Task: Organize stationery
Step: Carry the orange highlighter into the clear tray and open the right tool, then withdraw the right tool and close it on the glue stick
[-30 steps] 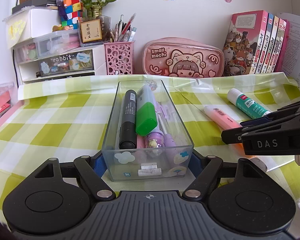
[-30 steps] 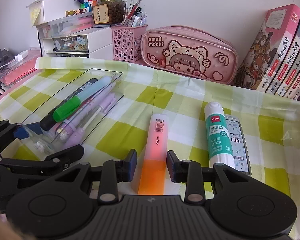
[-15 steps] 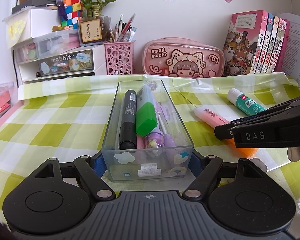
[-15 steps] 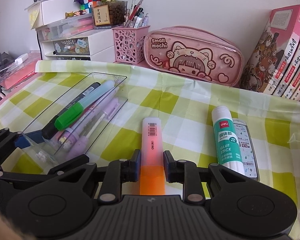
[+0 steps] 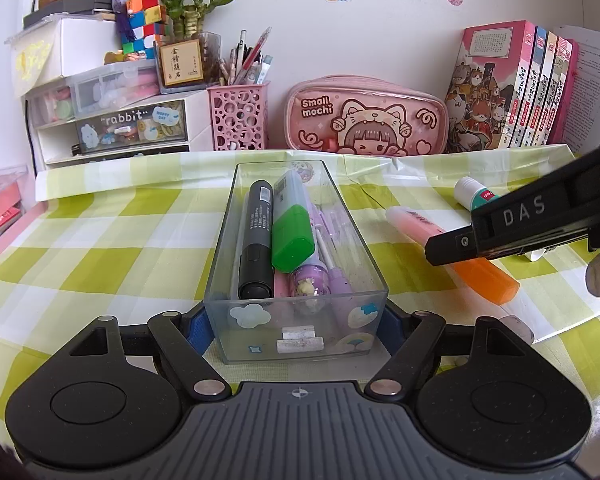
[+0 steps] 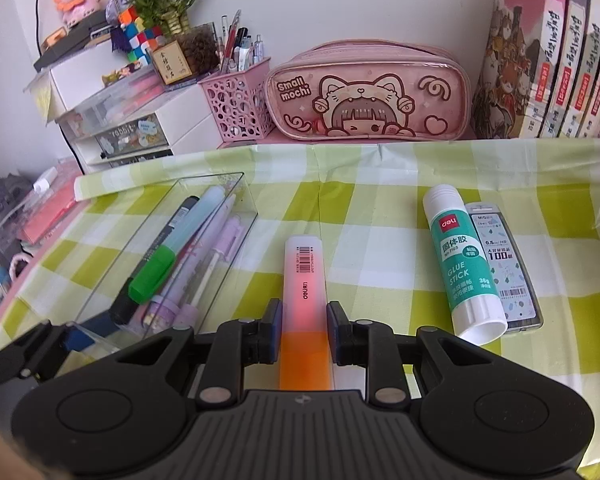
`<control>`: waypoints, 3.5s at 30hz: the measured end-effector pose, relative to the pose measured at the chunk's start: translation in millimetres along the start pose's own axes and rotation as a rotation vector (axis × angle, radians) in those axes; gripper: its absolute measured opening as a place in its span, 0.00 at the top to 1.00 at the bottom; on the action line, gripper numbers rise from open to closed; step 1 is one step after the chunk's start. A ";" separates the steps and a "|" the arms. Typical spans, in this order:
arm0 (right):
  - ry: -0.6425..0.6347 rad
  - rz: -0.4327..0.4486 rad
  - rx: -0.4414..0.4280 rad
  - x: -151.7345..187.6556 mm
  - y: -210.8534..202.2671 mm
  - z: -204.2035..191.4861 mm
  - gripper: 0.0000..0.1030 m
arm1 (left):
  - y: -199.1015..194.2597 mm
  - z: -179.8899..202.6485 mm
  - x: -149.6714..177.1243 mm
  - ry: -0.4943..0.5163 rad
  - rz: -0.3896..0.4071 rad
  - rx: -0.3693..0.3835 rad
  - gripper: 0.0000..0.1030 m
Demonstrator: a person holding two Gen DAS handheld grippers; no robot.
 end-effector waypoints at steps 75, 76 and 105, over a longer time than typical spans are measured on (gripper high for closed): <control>0.456 -0.127 -0.233 -53.8 9.8 -27.3 0.73 | 0.8 2.7 -1.6 -0.002 -0.001 0.002 0.27; 0.449 -0.121 -0.234 -53.3 7.1 -25.2 0.72 | 0.8 2.5 -1.5 -0.002 -0.001 0.002 0.27; -0.148 0.226 0.215 10.1 -45.9 64.2 0.40 | -0.6 2.9 -1.4 0.003 0.007 -0.006 0.27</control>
Point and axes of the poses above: each gripper's, at about its wrist camera, not at the fingertips, and y roughly the way its jaws point, z to its right, x to its underside, the point moved 5 cm from there along y, roughly the way its jaws point, and after that the axes turned 11 degrees about y, right-handed, at the moved point
